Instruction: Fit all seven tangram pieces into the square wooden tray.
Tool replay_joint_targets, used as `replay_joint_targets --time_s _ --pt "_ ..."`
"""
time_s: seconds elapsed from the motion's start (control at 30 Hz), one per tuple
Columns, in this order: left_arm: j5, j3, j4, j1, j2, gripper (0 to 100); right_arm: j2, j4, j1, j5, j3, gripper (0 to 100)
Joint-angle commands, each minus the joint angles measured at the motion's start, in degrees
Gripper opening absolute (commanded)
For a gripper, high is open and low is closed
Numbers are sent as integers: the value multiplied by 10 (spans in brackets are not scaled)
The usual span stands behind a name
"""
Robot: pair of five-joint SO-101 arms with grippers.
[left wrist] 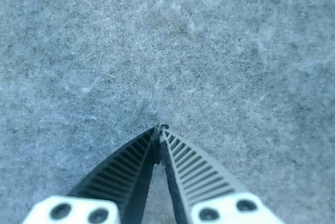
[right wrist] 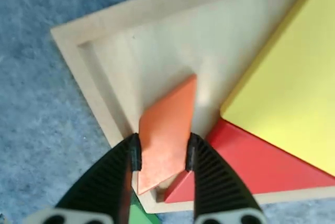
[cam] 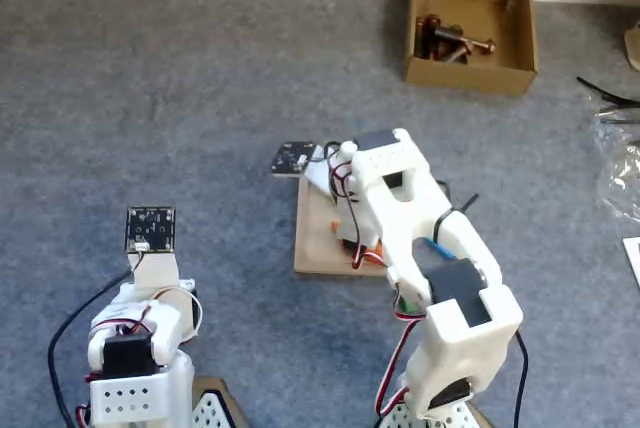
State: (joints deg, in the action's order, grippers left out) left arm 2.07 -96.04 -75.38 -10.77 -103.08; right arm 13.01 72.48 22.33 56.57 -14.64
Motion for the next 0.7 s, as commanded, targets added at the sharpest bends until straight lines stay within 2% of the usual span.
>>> replay_joint_targets --time_s 0.0,0.4,0.53,0.67 --pt "1 -12 -4 -5 4 5 -20 -5 -18 31 -2 5" --pt "1 -12 -4 -5 4 5 -20 -5 -18 36 0 5" --pt "1 -12 -4 -5 4 5 -20 -5 -18 96 0 5" --pt "1 -12 -4 -5 4 5 -20 -5 -18 105 1 5"
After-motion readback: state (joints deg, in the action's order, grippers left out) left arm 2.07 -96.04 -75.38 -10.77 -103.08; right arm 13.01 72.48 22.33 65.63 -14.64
